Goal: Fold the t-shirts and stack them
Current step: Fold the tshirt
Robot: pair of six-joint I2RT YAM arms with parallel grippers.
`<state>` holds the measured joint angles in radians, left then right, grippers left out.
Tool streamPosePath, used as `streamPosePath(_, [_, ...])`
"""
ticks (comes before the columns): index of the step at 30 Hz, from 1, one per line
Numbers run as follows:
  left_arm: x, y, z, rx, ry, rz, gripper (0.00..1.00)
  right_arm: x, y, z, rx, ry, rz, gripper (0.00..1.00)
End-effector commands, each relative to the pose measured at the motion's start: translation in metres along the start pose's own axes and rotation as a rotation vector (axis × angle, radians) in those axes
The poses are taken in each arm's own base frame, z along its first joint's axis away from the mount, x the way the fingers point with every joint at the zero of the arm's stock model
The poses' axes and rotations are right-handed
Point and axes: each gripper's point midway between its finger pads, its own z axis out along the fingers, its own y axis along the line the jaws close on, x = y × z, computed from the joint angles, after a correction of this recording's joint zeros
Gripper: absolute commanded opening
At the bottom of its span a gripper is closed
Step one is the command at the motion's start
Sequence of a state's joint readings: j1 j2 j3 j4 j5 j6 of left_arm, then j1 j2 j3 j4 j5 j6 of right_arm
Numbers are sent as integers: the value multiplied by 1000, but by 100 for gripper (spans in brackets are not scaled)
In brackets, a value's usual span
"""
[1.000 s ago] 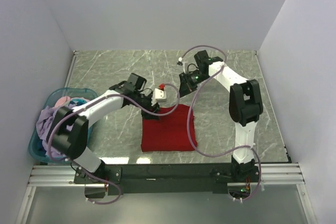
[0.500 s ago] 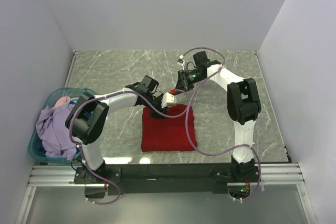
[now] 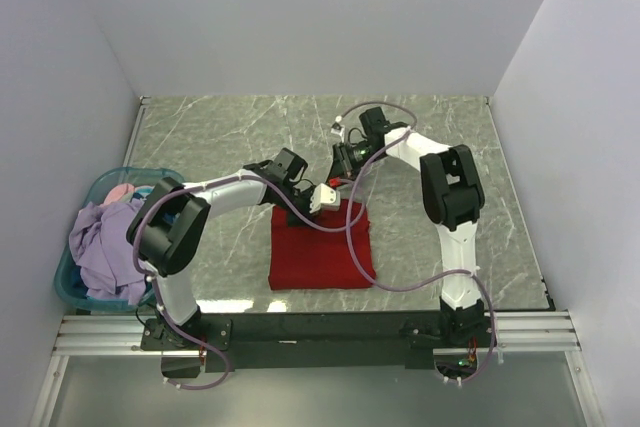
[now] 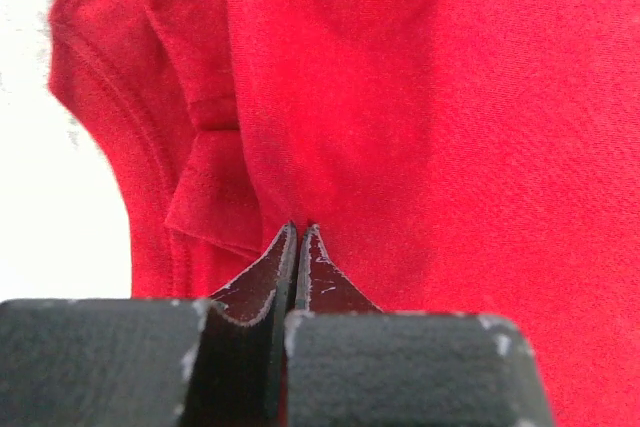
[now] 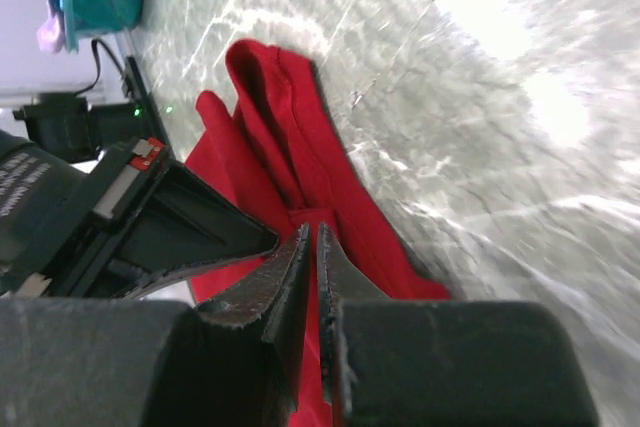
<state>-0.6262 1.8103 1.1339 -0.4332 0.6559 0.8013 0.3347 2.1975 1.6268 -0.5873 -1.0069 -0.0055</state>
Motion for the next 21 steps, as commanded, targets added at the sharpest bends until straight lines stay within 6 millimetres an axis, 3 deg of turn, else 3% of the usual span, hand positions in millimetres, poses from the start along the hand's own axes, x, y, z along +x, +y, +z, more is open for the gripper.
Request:
streamPosePath(1, [-18, 0, -13, -42, -20, 67, 1, 5, 22, 17, -89, 40, -34, 14])
streamPosePath(5, [-25, -7, -22, -108, -16, 158, 1, 31, 23, 36, -119, 113, -5, 12])
streamPosePath(12, [-44, -12, -34, -150, -32, 214, 0, 51, 7, 50, -128, 162, 56, 12])
streamPosePath(21, [-55, 6, -49, -246, -29, 273, 0, 71, -3, 57, -158, 215, 131, 12])
